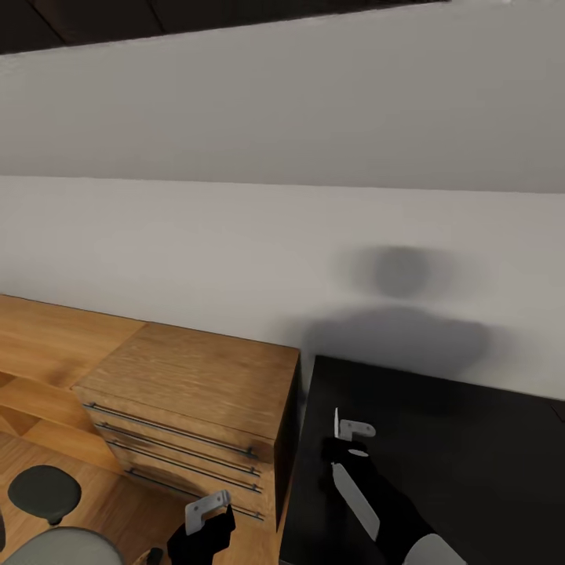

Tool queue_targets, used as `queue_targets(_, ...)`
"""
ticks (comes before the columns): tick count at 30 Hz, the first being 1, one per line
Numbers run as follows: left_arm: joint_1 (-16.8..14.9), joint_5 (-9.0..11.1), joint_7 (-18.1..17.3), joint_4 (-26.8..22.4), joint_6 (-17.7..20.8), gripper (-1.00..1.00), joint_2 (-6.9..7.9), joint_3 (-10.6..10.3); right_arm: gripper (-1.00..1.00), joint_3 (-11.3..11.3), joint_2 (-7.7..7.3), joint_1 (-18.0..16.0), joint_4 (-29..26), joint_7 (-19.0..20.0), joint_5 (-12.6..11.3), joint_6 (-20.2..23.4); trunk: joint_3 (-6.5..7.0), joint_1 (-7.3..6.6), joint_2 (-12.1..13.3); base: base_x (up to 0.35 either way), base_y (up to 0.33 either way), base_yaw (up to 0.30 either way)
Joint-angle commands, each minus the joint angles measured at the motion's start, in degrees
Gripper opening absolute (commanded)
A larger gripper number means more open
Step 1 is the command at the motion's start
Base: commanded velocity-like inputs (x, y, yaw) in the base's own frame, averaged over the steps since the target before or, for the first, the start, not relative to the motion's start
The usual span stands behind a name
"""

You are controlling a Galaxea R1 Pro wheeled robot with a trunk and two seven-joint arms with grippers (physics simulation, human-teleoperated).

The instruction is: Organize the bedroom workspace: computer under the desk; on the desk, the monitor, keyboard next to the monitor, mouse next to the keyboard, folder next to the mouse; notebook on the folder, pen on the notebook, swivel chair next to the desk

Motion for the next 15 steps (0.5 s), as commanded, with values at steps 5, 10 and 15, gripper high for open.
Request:
queue_targets(5, -0.1, 0.1, 0.4, -0.1, 0.3, 1.0, 0.05, -0.2, -1.0, 0.2, -1.44, 0.2, -6.3, -1.5, -0.6, 0.3, 0.83, -1.1, 2.0, -0.194, -0.038, 0.0)
queue_targets(10, -0.1, 0.1, 0.4, -0.1, 0.3, 1.0, 0.07, -0.2, -1.0, 0.2, -2.76, 1.1, -13.6, -4.0, -0.7, 0.7, 1.73, -2.2, 4.0, -0.315, -0.012, 0.0)
queue_targets(15, -0.1, 0.1, 0.4, -0.2, 0.3, 1.0, 0.11, -0.2, -1.0, 0.2, -3.59, 3.7, -19.8, -5.8, -0.7, 1.2, 2.63, -3.3, 6.0, -0.333, -0.01, 0.0)
